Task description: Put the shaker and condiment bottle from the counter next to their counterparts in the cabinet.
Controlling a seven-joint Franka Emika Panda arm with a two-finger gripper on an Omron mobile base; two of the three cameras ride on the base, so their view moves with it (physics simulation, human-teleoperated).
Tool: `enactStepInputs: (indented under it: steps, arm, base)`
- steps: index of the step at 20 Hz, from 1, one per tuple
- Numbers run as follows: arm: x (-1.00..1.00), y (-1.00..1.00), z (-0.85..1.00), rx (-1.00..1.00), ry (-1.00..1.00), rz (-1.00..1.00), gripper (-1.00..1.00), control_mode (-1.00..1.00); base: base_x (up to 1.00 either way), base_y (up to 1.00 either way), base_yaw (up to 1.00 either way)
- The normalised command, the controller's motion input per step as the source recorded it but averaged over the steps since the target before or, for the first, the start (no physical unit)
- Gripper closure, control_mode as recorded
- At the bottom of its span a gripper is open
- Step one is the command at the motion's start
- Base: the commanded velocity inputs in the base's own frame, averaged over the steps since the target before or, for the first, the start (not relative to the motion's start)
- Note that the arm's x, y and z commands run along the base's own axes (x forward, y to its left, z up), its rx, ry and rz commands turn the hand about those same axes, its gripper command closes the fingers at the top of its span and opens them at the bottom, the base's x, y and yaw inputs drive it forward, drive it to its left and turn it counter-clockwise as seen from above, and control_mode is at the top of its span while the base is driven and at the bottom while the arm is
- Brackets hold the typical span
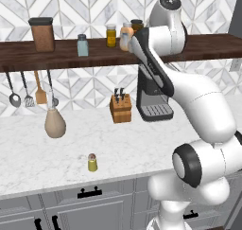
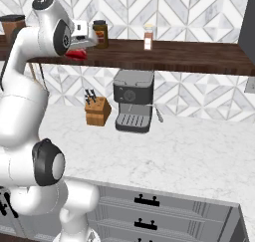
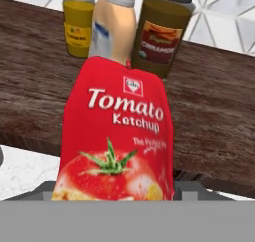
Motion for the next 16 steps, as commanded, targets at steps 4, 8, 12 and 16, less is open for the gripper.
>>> enactStepInputs:
  steps: [4, 8, 12, 16]
  arm:
    - [0.28, 0.00, -0.04, 0.00, 0.00, 0.00, 1.00, -1.00]
    - [0.30, 0.00, 0.00, 0.00, 0.00, 0.00, 1.00, -1.00]
    - [0.25, -0.03, 0.00, 0.00, 0.00, 0.00, 1.00, -1.00]
    - [0.28, -0.04, 0.00, 0.00, 0.00, 0.00, 1.00, -1.00]
  base:
    - [0.00, 0.00, 0.00]
    - [0.00, 0.00, 0.00]
    - [0.00, 0.00, 0.00]
    - [0.00, 0.00, 0.00]
